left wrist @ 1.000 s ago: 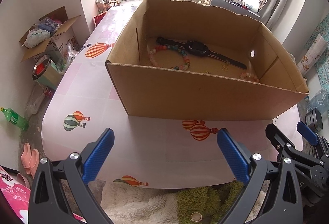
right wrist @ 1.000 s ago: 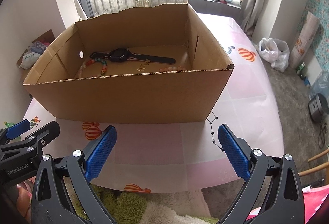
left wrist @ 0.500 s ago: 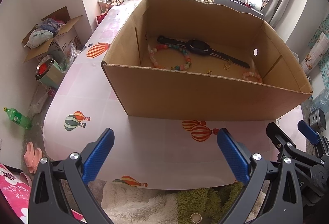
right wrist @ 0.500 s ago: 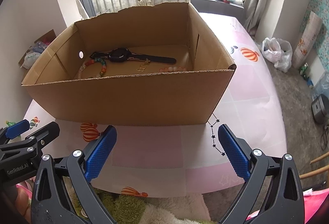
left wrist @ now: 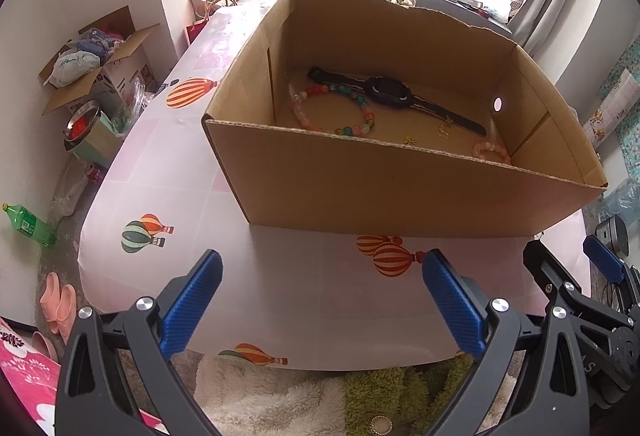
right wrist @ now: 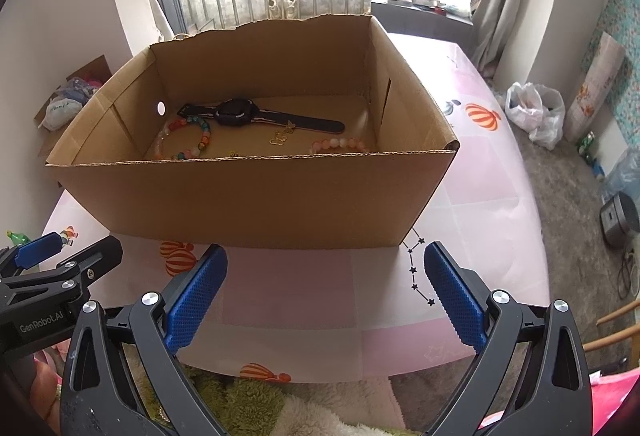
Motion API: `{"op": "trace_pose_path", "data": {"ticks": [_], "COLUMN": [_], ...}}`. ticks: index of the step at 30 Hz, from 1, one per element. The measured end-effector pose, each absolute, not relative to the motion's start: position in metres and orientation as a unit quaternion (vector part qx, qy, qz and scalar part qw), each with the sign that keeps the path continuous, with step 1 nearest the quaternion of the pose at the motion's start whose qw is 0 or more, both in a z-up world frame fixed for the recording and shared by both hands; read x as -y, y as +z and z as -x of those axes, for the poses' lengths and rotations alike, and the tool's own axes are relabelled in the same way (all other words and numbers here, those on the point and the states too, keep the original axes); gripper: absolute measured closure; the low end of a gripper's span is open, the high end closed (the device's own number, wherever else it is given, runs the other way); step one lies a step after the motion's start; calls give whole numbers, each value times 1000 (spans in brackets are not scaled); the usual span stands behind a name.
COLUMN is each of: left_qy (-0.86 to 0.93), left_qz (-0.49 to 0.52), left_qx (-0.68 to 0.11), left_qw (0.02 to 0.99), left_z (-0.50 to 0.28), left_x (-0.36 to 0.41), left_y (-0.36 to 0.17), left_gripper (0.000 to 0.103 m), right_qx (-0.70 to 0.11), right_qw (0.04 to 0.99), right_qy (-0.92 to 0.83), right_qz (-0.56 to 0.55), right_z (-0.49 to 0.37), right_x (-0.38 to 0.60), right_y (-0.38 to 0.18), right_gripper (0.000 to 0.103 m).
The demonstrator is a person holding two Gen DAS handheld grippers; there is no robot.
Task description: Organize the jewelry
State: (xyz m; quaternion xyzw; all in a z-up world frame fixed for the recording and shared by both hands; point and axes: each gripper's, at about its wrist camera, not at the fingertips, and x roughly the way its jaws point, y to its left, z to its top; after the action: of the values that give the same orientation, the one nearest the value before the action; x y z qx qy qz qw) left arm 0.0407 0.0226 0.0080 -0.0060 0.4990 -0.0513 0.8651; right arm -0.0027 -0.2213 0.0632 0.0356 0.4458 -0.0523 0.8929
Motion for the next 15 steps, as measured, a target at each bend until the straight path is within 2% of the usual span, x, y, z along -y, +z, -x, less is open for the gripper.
{"op": "trace_pose_path", "data": {"ticks": [15], "left_qy": [-46], "left_qz": [20], "left_qx": [-494], "left_qw": [868], "left_z": [-39], "left_x": [-31], "left_y": [12], "left_gripper": [6], "right_qx": [-443], "right_qw": [895], "right_qy": [-44], "right_qz": [-26], "right_z": [2], "right_x": [214], "right_y": [71], "right_gripper": [8]}}
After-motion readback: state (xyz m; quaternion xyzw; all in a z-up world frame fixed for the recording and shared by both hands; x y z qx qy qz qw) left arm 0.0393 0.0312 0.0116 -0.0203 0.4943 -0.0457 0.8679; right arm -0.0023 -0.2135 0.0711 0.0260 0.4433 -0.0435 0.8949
